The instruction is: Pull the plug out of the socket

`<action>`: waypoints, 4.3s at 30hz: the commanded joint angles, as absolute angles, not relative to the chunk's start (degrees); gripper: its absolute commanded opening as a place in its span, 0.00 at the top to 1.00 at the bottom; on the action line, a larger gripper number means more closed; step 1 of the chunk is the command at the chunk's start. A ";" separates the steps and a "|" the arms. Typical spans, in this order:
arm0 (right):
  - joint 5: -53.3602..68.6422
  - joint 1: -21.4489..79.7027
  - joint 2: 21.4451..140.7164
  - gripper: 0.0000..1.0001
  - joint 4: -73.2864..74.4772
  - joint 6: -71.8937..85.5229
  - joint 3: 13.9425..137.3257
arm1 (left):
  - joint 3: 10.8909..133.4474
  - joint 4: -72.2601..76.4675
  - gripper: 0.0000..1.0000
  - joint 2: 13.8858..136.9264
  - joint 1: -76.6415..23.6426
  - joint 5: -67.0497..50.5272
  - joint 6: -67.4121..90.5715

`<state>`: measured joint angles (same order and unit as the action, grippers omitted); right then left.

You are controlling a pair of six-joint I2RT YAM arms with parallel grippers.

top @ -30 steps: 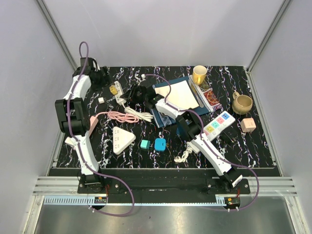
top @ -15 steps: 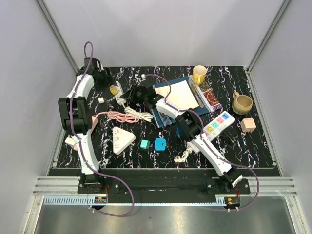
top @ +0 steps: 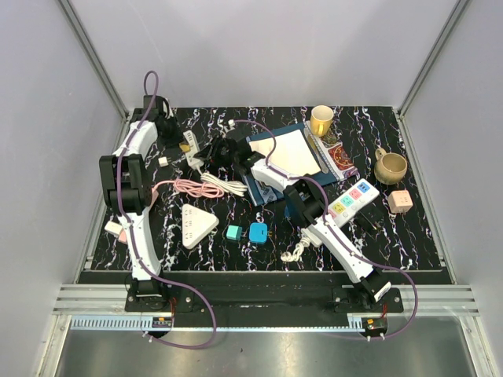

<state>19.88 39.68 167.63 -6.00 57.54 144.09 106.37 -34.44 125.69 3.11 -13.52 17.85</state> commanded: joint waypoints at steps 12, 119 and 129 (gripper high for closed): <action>17.49 38.76 168.13 0.98 0.70 56.16 141.50 | 113.29 -37.44 1.00 124.80 2.64 -14.94 18.72; 2.11 50.36 111.45 0.14 15.12 50.54 89.56 | 49.31 -48.08 0.10 61.35 27.16 20.30 50.18; -1.93 55.10 113.46 0.14 18.46 51.85 94.03 | 47.81 -44.92 0.12 65.12 28.83 19.25 49.84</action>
<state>1.91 52.58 114.17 17.45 50.04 89.73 48.80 -48.75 63.07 28.47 20.95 49.98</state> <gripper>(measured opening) 0.861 0.888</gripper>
